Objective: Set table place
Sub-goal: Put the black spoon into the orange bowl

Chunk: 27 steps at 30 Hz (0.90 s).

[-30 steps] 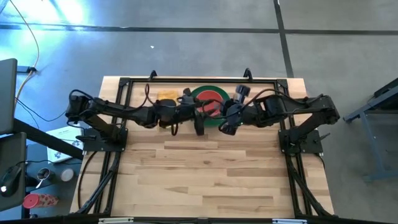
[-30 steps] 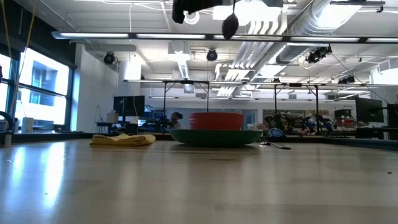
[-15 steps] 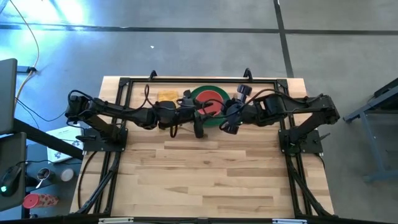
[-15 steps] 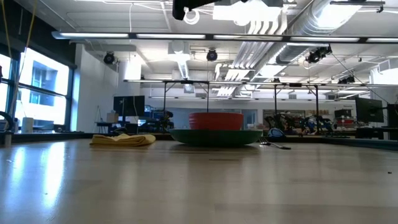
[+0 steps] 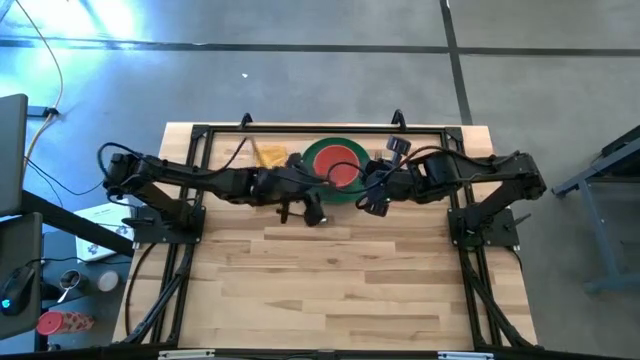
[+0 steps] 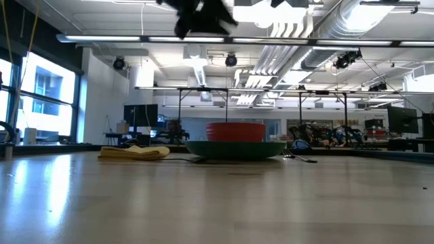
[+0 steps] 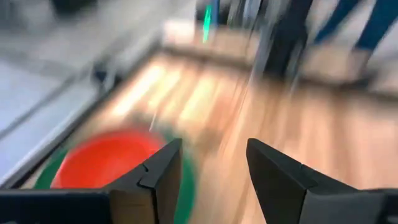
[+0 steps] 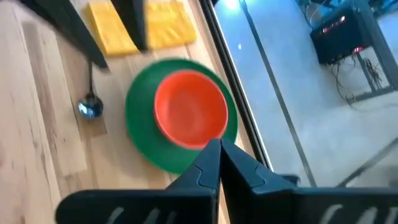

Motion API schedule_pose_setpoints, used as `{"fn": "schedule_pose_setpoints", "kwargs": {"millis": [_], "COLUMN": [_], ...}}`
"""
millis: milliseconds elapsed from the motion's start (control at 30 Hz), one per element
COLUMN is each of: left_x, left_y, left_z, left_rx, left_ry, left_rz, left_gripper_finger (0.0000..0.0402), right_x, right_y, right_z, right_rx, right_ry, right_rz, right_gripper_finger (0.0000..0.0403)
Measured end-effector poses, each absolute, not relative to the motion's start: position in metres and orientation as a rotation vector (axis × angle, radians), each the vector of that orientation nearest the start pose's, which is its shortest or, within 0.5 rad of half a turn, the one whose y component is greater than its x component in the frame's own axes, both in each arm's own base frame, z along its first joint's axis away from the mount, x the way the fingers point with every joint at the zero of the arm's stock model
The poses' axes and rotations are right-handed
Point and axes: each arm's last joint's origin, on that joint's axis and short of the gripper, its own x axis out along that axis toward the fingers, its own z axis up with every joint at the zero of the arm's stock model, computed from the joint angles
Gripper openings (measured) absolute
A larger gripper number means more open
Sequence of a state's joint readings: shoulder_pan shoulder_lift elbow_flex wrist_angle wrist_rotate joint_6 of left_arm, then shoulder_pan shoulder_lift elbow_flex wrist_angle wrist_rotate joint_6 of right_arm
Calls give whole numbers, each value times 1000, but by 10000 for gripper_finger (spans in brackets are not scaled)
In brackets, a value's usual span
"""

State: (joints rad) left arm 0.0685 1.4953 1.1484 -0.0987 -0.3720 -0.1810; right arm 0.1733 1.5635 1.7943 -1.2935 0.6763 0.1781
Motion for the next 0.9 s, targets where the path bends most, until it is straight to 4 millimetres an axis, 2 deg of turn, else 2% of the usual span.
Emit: {"fn": "schedule_pose_setpoints", "kwargs": {"millis": [133,233,300,400,700,900], "left_x": [316,307,312,319,345,350], "left_y": [31,33,34,34,37,65], "left_z": [296,288,285,271,195,161], "left_rx": [-32,-25,-43,19,195,162], "left_ry": [831,1059,1076,1143,1449,1548], "left_rz": [479,392,303,220,53,66], "left_gripper_finger": [170,170,170,170,170,170], "right_x": [277,270,267,258,210,188], "right_y": [34,38,41,44,49,56], "right_z": [399,397,396,401,430,441], "right_rx": [-262,-248,-247,-219,-31,40], "right_ry": [997,1035,1048,1036,869,800], "right_rz": [-563,-581,-586,-591,-596,-552], "right_gripper_finger": [0,0,0,0,0,0]}}
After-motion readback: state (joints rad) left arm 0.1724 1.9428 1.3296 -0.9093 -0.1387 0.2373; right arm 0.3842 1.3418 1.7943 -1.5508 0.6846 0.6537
